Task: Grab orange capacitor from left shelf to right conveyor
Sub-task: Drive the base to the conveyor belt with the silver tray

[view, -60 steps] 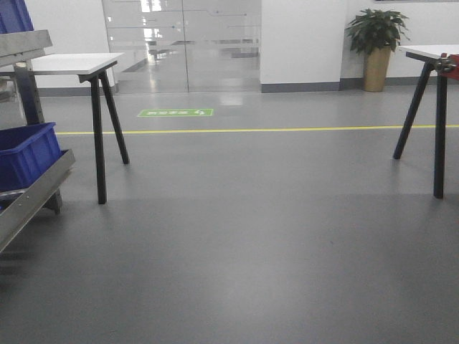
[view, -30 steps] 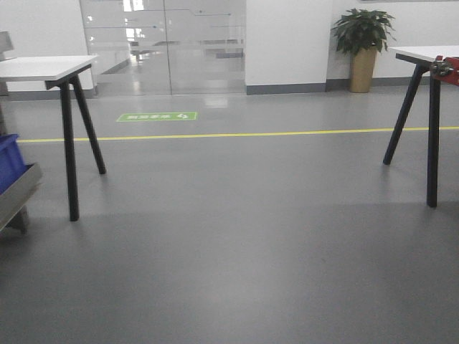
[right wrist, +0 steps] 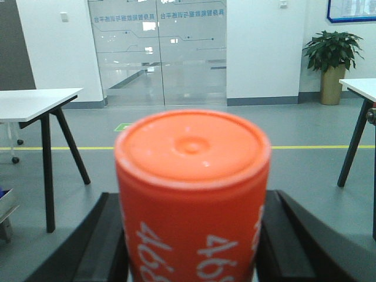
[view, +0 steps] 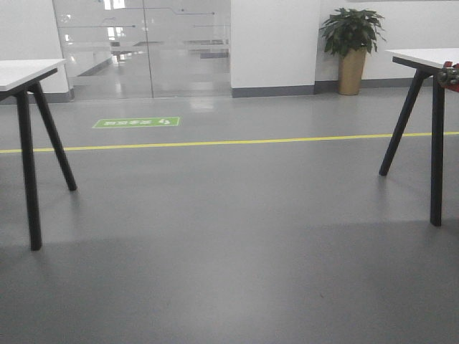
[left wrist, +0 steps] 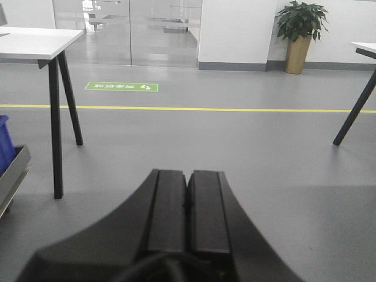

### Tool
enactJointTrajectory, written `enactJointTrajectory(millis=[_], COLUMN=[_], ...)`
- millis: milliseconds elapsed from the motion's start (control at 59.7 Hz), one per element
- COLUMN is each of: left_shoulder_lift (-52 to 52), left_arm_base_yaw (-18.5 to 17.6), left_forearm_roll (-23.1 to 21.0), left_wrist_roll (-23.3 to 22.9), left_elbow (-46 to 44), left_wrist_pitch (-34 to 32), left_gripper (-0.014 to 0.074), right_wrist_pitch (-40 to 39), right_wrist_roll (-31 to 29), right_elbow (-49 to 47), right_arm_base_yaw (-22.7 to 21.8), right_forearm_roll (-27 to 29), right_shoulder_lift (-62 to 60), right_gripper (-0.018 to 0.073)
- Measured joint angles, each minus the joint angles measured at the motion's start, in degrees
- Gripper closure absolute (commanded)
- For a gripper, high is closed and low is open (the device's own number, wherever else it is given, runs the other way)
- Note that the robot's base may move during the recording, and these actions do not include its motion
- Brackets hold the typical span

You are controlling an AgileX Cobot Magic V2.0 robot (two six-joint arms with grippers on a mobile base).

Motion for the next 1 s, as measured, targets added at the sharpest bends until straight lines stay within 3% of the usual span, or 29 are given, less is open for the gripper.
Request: enactJointTrajectory(millis=[385,1005], left_shoulder_lift=[0.0,0.0], left_arm_base_yaw=[1.9,1.8], left_forearm_roll=[0.0,0.0], left_wrist_roll=[0.0,0.0], left_elbow=[0.0,0.0], left_wrist_pitch=[0.0,0.0], left_gripper=[0.0723,0.0723], right_wrist_pitch=[0.0,0.0], right_wrist_roll=[0.0,0.0], right_elbow=[0.0,0.0], right_arm_base_yaw=[0.0,0.0], right_forearm_roll=[0.0,0.0], right_shoulder_lift=[0.0,0.0], right_gripper=[0.0453,0.0453])
